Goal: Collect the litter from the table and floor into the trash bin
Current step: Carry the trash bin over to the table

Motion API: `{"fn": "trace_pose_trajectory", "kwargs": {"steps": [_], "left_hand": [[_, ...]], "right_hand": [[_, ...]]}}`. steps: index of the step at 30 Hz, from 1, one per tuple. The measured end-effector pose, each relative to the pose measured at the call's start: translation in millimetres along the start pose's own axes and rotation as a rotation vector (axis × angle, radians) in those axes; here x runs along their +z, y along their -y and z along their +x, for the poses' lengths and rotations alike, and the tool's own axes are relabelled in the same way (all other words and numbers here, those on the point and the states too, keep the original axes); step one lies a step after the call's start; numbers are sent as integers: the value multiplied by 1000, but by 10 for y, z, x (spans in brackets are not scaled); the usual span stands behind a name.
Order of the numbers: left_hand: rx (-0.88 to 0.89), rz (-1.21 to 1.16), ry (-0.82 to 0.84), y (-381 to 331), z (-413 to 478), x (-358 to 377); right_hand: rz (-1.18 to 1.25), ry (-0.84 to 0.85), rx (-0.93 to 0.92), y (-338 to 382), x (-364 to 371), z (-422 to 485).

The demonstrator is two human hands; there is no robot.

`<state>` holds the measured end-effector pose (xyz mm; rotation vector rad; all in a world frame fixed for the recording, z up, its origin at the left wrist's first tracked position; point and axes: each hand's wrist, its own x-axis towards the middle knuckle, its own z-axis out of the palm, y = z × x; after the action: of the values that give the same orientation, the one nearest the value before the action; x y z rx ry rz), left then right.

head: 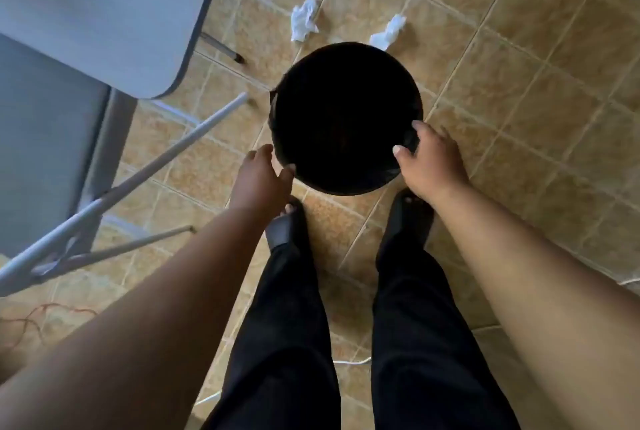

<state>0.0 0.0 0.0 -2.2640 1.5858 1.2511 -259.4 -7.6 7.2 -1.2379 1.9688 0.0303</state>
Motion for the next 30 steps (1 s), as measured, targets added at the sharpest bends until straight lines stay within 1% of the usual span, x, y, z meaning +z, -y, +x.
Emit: {"fn": "trace_pose_trajectory", "kwargs": {"steps": [4,7,12,16,24,30], "left_hand": [[-73,-46,-39,139,451,241],[-69,-64,-89,179,713,392],[-94,-46,-124,159,956,469],[-118,-47,-143,125,994,484],[-106,-82,-177,-14,708,341],[-84,-136,-186,-314,45,-105]], "right_hand": [[-12,-143,-16,-203,229,342],[-14,-205,-28,-348,373,518],[-9,-197,22,-412,488,713],[23,-227,64,-403,502,729],[70,-258,76,-357,292,501],[76,-248,80,-153,-288,6]]}}
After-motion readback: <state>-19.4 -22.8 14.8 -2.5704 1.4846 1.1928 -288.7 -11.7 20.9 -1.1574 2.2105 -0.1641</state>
